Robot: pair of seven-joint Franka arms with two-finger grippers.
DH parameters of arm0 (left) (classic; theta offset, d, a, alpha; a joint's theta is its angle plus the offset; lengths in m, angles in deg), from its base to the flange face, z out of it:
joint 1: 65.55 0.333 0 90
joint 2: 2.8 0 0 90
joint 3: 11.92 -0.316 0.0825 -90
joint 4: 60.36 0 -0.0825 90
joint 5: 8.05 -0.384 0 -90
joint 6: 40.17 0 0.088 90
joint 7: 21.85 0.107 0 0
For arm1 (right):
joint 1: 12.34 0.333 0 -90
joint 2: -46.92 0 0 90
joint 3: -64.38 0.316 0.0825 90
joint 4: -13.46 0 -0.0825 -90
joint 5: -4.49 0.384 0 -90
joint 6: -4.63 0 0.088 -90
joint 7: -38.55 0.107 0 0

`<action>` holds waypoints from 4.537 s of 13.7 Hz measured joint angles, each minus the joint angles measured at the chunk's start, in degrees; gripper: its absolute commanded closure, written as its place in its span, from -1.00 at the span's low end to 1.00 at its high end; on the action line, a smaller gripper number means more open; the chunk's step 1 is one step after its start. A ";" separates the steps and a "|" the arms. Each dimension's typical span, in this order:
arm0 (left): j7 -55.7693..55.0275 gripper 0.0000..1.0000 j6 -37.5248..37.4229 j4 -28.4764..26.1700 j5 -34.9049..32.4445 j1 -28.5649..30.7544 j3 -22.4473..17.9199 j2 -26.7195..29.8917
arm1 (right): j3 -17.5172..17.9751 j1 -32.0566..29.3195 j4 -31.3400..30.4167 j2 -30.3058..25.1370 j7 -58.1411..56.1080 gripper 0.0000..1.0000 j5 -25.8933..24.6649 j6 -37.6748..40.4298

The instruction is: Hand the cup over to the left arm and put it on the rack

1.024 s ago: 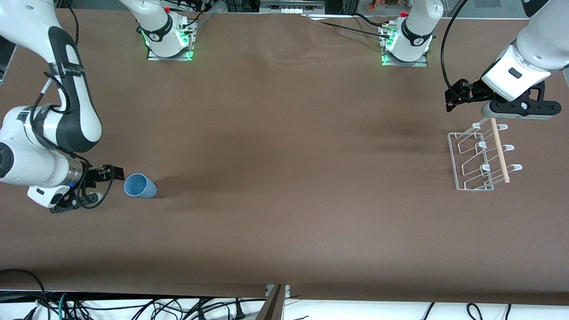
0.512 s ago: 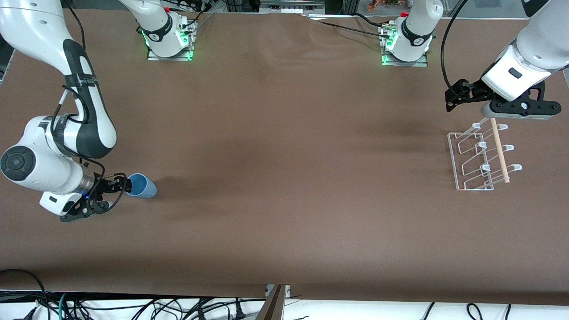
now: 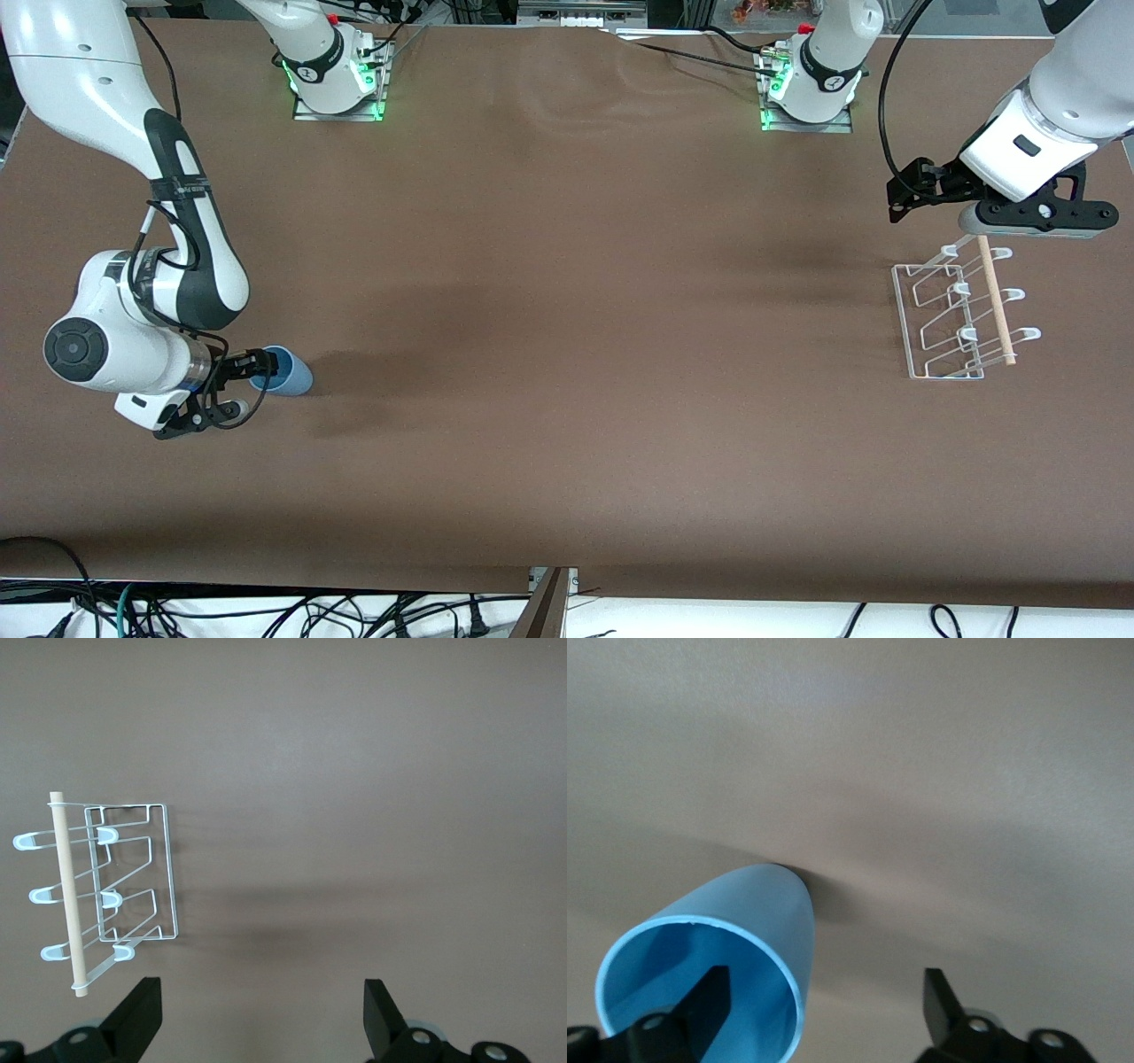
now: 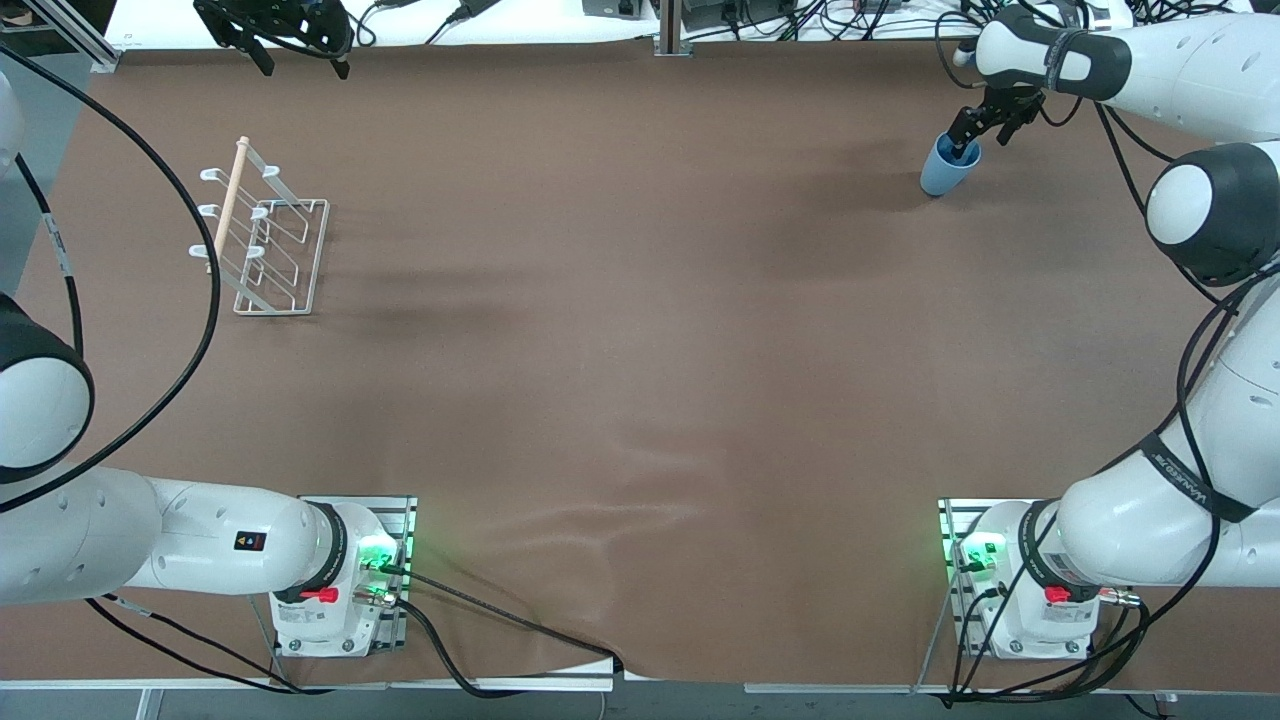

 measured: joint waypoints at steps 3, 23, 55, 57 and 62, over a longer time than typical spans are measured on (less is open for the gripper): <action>0.00 -1.00 0.00 0.00 0.00 0.00 0.00 0.00 | -0.01 -0.08 -0.51 0.76 2.58 1.00 0.02 0.45; 4.00 -1.00 -1.49 -0.12 1.49 -2.12 1.04 -7.16 | 2.32 24.82 15.93 -0.64 66.69 1.00 41.05 13.32; 80.95 1.00 19.37 -0.89 52.99 -4.34 8.89 -14.78 | 8.56 33.26 29.47 -1.64 102.47 1.00 42.91 10.55; 81.39 1.00 19.37 -0.88 52.99 -4.24 8.86 -14.77 | 8.59 33.37 29.47 -1.63 102.52 1.00 42.74 10.12; 82.17 1.00 19.55 -0.87 52.99 -4.23 8.86 -14.87 | 8.60 33.36 29.82 -1.73 98.88 -0.97 42.49 9.42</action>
